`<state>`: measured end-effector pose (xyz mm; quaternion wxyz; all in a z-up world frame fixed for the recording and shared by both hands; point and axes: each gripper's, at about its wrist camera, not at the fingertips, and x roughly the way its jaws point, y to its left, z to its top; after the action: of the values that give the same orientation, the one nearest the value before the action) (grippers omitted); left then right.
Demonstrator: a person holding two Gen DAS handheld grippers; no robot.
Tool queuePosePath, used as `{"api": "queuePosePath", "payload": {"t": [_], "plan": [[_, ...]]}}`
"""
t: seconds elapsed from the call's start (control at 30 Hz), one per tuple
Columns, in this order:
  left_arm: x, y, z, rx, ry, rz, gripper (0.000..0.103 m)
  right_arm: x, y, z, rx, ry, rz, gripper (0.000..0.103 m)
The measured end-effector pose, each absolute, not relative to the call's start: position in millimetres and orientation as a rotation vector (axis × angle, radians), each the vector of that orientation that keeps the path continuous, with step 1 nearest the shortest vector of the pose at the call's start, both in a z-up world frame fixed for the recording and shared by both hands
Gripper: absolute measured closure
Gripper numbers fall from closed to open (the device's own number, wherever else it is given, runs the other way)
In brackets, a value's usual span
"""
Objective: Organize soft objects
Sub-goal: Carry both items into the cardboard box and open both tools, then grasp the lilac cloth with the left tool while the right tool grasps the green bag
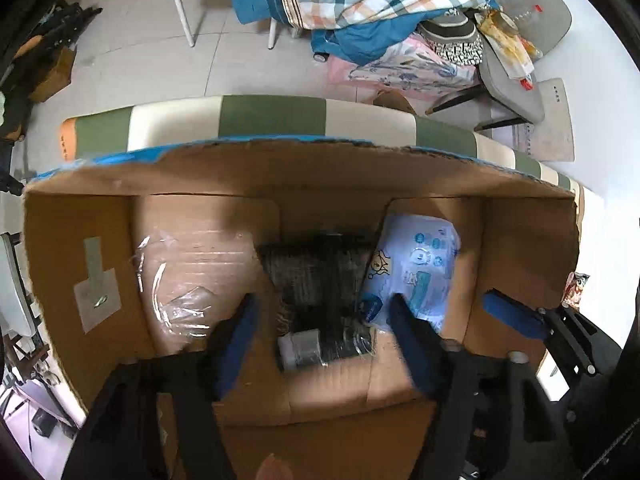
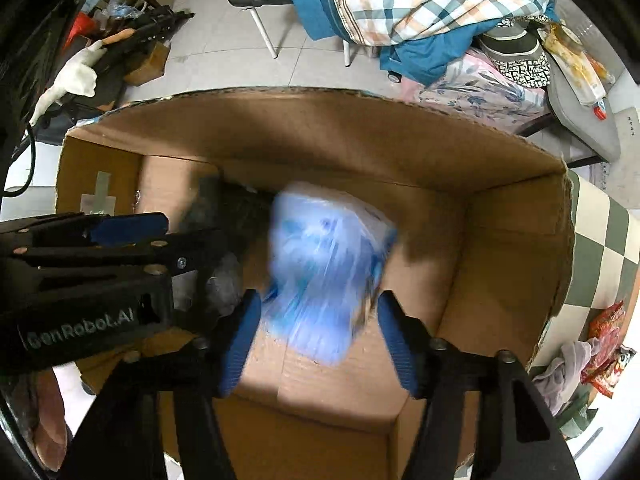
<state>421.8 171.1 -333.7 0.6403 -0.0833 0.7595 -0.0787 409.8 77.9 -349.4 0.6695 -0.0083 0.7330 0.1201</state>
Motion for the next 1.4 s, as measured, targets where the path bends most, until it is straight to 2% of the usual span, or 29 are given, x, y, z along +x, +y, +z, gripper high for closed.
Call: {"api": "queuePosePath", "payload": {"t": [0.07,0.2,0.27,0.37,1.07,1.4], "plan": [[419,174,-327,-0.167,1.709,-0.16,0.019,408,77,-348,-0.018,1.648,0.258,0.029],[408,181,-310,-0.126,1.654,-0.137,0.009,403,72,-339,-0.004,1.631,0.24,0.02],[400,184,-300,-0.117,1.62,-0.119,0.003,397,70,-333,-0.01,1.612,0.224,0.007],[385,189,-286,-0.109,1.571,-0.096,0.002,386,67,-321,-0.014,1.574,0.203,0.0],[268,185,-200,-0.042,1.298,0.007,0.002,274,49,-238,-0.027,1.358,0.11,0.0],[216,186,-166,-0.036,1.254,0.016,0.002,212,48,-196,0.042,1.29,0.158,0.0]]}}
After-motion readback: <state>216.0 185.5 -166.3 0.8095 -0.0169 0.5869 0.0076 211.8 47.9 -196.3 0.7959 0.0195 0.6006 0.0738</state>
